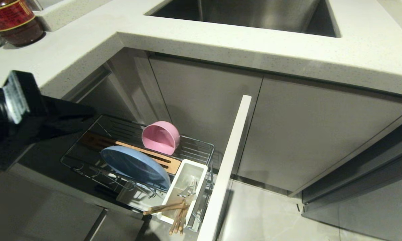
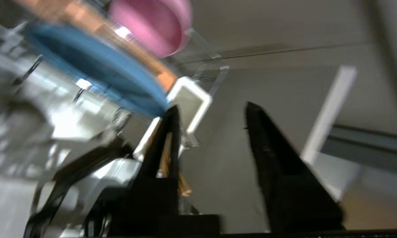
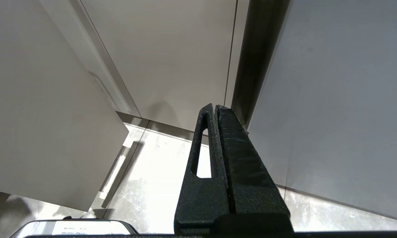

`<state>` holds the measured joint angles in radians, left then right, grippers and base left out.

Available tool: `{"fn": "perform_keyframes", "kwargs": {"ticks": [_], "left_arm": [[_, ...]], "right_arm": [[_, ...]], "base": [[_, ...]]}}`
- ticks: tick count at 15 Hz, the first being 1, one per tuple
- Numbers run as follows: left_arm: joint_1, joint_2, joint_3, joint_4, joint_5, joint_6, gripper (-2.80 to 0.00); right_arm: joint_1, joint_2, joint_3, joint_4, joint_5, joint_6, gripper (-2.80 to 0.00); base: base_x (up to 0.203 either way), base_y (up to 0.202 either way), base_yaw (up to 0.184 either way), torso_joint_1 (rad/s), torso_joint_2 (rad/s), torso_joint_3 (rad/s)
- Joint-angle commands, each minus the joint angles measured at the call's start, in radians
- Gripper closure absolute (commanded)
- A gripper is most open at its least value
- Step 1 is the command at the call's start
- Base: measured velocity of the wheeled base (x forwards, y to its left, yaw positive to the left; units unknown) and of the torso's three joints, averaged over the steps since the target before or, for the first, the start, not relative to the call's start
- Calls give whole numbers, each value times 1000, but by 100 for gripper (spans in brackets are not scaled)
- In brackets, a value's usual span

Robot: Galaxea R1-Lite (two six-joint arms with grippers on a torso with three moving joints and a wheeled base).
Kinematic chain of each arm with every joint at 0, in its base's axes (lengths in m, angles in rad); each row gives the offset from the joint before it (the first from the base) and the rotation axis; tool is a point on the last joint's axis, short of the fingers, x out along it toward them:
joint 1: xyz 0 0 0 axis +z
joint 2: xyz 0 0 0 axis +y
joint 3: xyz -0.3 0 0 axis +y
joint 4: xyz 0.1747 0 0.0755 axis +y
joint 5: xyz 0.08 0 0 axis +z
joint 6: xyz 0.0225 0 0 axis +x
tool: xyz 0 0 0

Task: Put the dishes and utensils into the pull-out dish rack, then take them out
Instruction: Take the plate out of the cupboard

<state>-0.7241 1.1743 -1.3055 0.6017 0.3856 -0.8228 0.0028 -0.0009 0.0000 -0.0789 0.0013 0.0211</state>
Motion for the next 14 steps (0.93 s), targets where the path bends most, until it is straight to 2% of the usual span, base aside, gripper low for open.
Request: {"fn": "perform_keyframes", "kwargs": {"ticks": [1,3,6,9,12,14], "left_arm": [[-22,76,57,6,64,-74,-280],[-26,91,104,-2,78,-116,-280],[-24,136,181,-81,108,-125,-280],[-26,215,227,-140,204,-129,-280],[-25,304,233,-143,299,-172,-280],[-23,345,234,-152,311,-201,-280]], "right_arm": [[0,-1,26,-1,0,0,0],[0,-1,26,-1,0,0,0],[0,-1,26,1,0,0,0],[0,-1,26,-1,0,0,0],[0,-1,26,-1,0,0,0],[0,-1,26,-1,0,0,0]], "base": [[0,0,0,0,0,0],[0,0,0,0,0,0],[0,0,0,0,0,0],[0,0,0,0,0,0],[0,0,0,0,0,0],[0,0,0,0,0,0]]}}
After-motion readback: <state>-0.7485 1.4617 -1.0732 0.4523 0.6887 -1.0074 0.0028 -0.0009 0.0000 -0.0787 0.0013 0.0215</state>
